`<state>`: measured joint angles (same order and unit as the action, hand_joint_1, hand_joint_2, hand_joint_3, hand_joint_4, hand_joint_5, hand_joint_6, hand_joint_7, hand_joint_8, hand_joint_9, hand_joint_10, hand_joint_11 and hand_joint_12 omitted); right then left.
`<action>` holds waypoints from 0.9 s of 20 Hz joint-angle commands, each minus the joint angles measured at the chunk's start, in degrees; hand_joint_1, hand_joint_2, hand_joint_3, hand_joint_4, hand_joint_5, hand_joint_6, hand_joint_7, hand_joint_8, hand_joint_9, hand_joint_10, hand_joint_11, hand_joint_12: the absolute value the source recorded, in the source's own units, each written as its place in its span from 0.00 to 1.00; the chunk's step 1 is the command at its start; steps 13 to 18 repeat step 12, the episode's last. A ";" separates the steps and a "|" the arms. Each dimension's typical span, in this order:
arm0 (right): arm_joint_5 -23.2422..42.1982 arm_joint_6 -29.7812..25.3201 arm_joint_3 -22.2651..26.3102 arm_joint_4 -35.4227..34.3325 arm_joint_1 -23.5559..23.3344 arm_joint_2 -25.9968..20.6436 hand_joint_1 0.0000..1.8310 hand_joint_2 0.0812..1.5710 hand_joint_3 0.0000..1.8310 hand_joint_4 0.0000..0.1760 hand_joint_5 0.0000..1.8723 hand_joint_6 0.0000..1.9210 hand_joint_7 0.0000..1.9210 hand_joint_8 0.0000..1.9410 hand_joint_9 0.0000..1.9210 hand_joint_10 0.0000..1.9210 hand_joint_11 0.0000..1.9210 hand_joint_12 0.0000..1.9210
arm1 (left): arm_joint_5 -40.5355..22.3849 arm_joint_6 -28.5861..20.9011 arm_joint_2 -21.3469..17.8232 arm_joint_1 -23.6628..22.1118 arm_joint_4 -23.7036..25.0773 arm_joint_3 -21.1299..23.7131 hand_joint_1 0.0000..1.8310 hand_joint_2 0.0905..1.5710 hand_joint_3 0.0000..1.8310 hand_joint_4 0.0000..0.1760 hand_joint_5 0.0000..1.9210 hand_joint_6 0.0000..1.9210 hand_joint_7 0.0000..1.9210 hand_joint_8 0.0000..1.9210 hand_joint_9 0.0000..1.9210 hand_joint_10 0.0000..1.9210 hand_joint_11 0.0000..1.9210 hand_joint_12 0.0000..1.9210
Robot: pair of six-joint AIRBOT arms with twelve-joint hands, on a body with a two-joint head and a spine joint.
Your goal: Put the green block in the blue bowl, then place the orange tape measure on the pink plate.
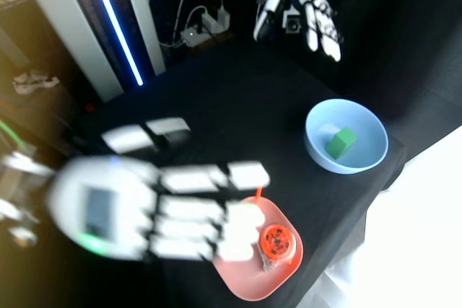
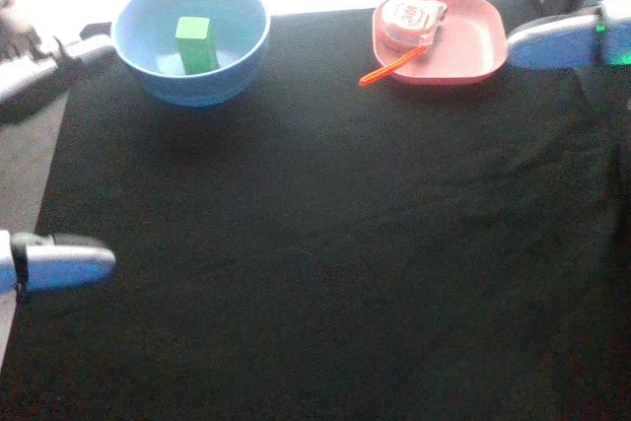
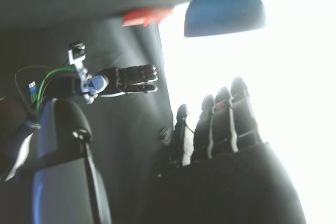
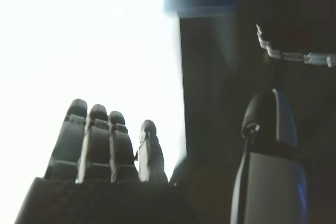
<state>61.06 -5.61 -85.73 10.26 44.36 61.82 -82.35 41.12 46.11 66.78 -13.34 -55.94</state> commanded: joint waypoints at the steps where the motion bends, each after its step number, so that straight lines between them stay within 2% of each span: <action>1: 11.71 0.91 1.94 -4.26 1.64 -1.12 0.54 0.45 0.00 1.00 0.00 0.00 0.00 0.00 0.00 0.00 0.00 0.00 | -10.24 0.05 -0.43 0.11 -0.79 0.43 0.41 0.50 0.00 0.69 0.04 0.00 0.00 0.00 0.01 0.00 0.02 0.02; 2: 14.69 1.61 3.88 -5.92 3.87 -2.13 0.48 0.46 0.00 1.00 0.00 0.00 0.00 0.00 0.00 0.00 0.00 0.00 | -11.40 0.28 -0.48 0.22 -0.76 0.74 0.41 0.51 0.00 0.68 0.05 0.00 0.01 0.00 0.01 0.00 0.03 0.03; 3: 18.39 3.01 6.57 -8.14 7.09 -3.54 0.47 0.47 0.00 0.94 0.00 0.00 0.00 0.00 0.00 0.00 0.00 0.00 | -13.08 0.71 -0.51 0.48 -0.73 1.32 0.38 0.52 0.00 0.62 0.06 0.00 0.01 0.00 0.02 0.00 0.01 0.16; 4: 21.82 4.21 9.08 -10.12 9.77 -4.73 0.48 0.48 0.00 0.87 0.00 0.00 0.06 0.01 0.00 0.00 0.00 0.00 | -14.28 1.13 -0.49 0.69 -0.62 1.91 0.38 0.54 0.00 0.53 0.06 0.00 0.00 0.00 0.00 0.00 0.00 0.18; 5: 25.59 5.25 11.42 -12.47 12.88 -5.62 0.47 0.52 0.00 0.89 0.03 0.00 0.14 0.01 0.00 0.00 0.00 0.00 | -15.44 1.55 -0.47 1.06 -0.46 2.41 0.37 0.55 0.00 0.55 0.06 0.00 0.00 0.00 0.00 0.00 0.00 0.15; 6: 27.61 5.64 12.38 -13.82 14.54 -5.92 0.46 0.50 0.00 0.98 0.08 0.00 0.04 0.00 0.00 0.00 0.00 0.00 | -16.00 1.70 -0.48 1.31 -0.46 2.61 0.35 0.57 0.00 0.45 0.05 0.00 0.00 0.00 0.00 0.00 0.00 0.19; 7: 30.39 5.92 13.50 -15.60 16.26 -6.14 0.46 0.47 0.00 1.00 0.03 0.00 0.01 0.00 0.00 0.00 0.00 0.00 | -16.63 1.82 -0.55 1.61 -0.50 2.77 0.30 0.60 0.01 0.46 0.04 0.00 0.00 0.00 0.00 0.00 0.00 0.20; 8: 31.22 6.20 13.96 -16.19 16.59 -6.14 0.45 0.45 0.00 1.00 0.01 0.00 0.00 0.00 0.00 0.00 0.00 0.00 | -16.88 1.86 -0.56 1.72 -0.65 2.78 0.30 0.60 0.01 0.47 0.05 0.00 0.00 0.00 0.00 0.00 0.00 0.18; 9: 31.77 6.30 14.17 -16.76 16.82 -6.01 0.45 0.45 0.00 1.00 0.00 0.00 0.00 0.00 0.00 0.00 0.00 0.00 | -16.89 1.89 -0.49 1.76 -0.94 2.78 0.28 0.63 0.01 0.44 0.04 0.00 0.00 0.00 0.00 0.00 0.00 0.17; 10: 32.09 6.30 14.17 -17.31 16.99 -5.74 0.43 0.44 0.00 1.00 0.00 0.00 0.00 0.00 0.00 0.00 0.00 0.00 | -16.89 1.92 -0.37 1.76 -1.16 2.78 0.28 0.63 0.00 0.64 0.04 0.00 0.00 0.00 0.00 0.00 0.00 0.16; 11: 32.32 6.30 14.02 -18.11 17.18 -5.11 0.42 0.45 0.00 1.00 0.00 0.00 0.00 0.00 0.00 0.00 0.00 0.00 | -16.89 1.92 -0.04 1.74 -1.24 2.76 0.27 0.59 0.00 0.76 0.04 0.00 0.00 0.00 0.01 0.00 0.00 0.22; 12: 32.32 6.30 13.69 -18.65 17.25 -4.53 0.43 0.47 0.00 1.00 0.00 0.00 0.00 0.00 0.00 0.00 0.00 0.00 | -16.88 1.91 0.33 1.71 -1.24 2.74 0.25 0.59 0.00 0.84 0.06 0.00 0.02 0.00 0.05 0.00 0.00 0.32; 18: 32.32 6.30 13.69 -18.65 17.25 -4.53 0.43 0.47 0.00 1.00 0.00 0.00 0.00 0.00 0.00 0.00 0.00 0.00 | -16.88 1.91 0.33 1.71 -1.24 2.74 0.25 0.59 0.00 0.84 0.06 0.00 0.02 0.00 0.05 0.00 0.00 0.32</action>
